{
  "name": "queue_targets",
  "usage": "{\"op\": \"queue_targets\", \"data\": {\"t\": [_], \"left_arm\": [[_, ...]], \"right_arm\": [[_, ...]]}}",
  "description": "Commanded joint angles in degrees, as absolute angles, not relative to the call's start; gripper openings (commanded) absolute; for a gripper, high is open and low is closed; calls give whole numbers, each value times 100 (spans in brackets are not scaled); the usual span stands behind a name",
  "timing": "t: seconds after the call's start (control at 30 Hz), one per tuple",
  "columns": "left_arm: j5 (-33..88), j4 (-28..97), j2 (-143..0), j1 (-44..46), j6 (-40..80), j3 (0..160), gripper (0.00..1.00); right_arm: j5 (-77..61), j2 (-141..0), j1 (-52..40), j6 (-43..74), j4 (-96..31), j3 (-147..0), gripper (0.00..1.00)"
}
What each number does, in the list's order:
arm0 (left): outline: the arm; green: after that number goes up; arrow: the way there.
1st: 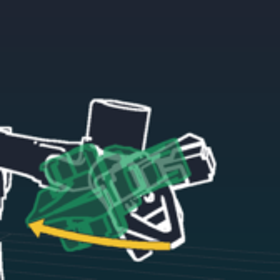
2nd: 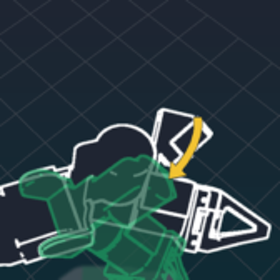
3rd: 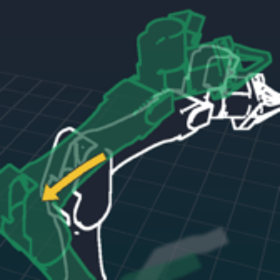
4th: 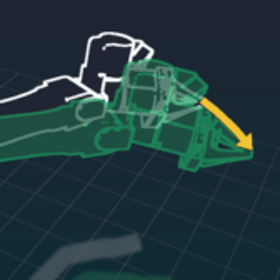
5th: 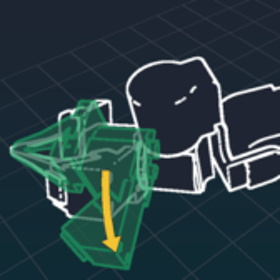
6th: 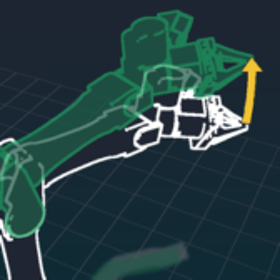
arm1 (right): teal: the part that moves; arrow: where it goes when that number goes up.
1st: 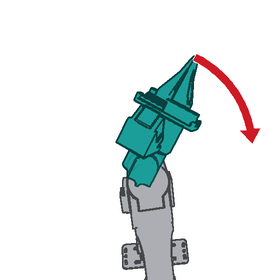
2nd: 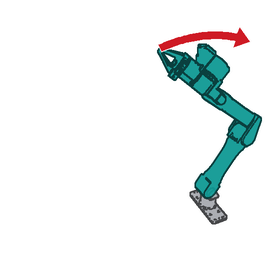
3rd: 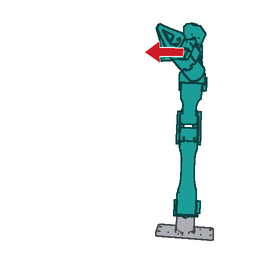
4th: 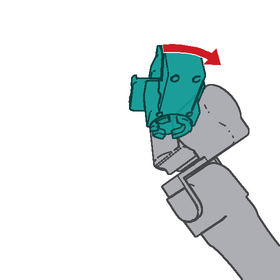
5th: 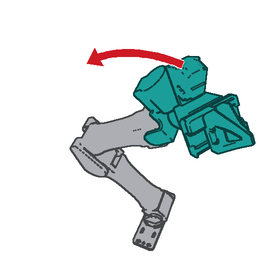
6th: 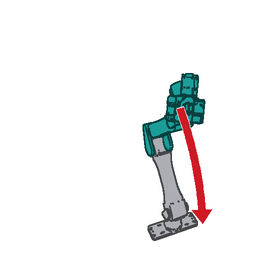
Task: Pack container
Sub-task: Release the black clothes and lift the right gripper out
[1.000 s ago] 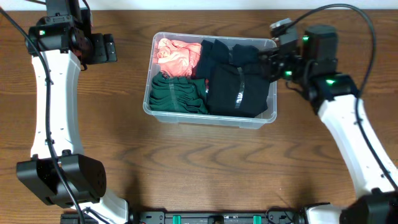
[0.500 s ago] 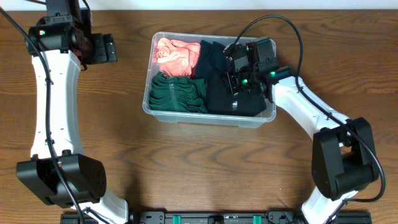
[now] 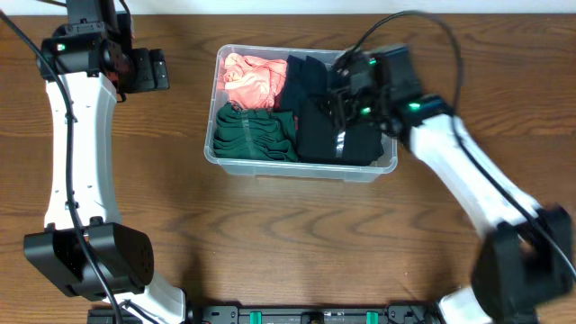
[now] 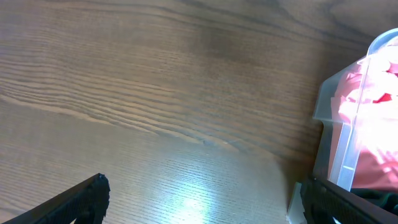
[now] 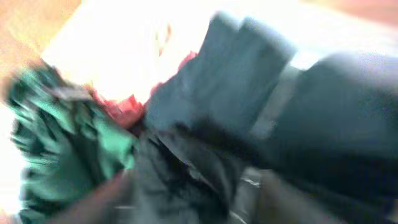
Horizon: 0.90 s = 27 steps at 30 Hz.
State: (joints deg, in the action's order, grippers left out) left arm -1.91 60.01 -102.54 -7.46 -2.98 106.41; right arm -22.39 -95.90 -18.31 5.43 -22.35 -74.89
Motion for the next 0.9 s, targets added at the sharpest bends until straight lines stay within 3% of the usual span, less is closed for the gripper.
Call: {"op": "queue_targets", "data": {"t": [0.0, 0.07, 0.4, 0.6, 0.87], "left_arm": [[-220, 6018, -10291, -764, -268, 10608, 98], [-220, 6018, -10291, -764, -268, 10608, 98], [-220, 6018, -10291, -764, -268, 10608, 98], [-220, 6018, -10291, -764, -270, 10608, 98], [-220, 6018, -10291, -764, -268, 10608, 98]], "right_arm": [[-1817, -8700, -1490, 637, -2324, -7618, 86], [-1653, -8291, -1153, 633, -2508, -7618, 99], [-1627, -7736, 189, 593, -2687, -7618, 99], [-1612, -7758, 272, 565, -2939, -7616, 99], [-1562, -7760, 272, 526, -4250, -7616, 99]]}}
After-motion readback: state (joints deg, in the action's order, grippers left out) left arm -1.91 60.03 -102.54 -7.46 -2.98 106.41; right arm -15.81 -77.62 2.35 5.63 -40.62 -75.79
